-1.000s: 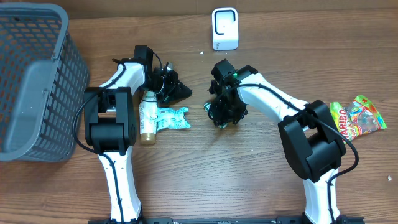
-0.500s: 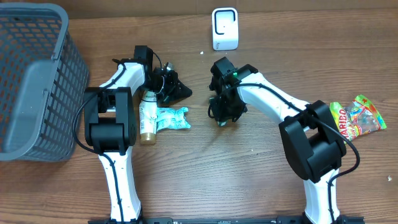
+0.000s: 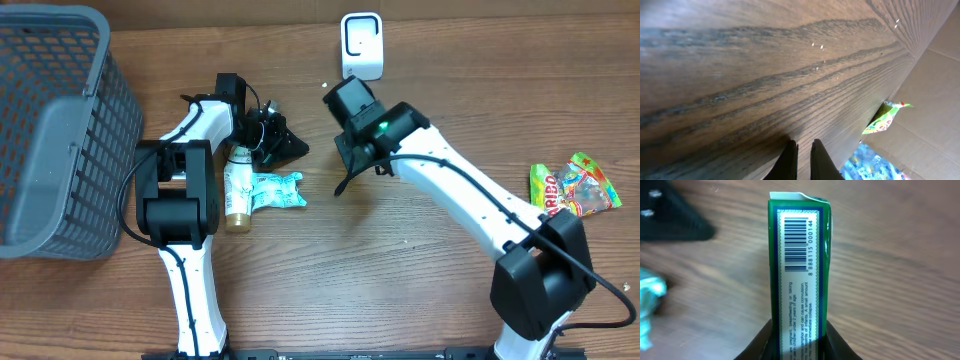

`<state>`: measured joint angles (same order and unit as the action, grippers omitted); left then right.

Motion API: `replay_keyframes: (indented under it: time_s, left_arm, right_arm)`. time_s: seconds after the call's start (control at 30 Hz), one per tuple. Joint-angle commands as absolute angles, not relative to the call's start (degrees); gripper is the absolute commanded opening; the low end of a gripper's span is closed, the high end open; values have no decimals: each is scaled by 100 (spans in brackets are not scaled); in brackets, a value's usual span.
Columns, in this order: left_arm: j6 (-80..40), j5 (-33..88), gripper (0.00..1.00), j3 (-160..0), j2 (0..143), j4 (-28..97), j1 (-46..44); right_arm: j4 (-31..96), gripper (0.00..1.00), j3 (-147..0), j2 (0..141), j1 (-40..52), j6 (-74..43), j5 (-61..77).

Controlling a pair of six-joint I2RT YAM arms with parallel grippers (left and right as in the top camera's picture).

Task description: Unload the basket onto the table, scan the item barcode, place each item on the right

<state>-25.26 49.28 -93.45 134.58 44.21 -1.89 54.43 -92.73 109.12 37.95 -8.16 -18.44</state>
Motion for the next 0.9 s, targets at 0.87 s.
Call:
replay_keyframes:
  time_s: [0.87]
  left_arm:
    - [-2394,4305,4,-9308,13747,4370,-272]
  right_arm:
    - [3898,37,-7717,11072,4130,-1378,-2200]
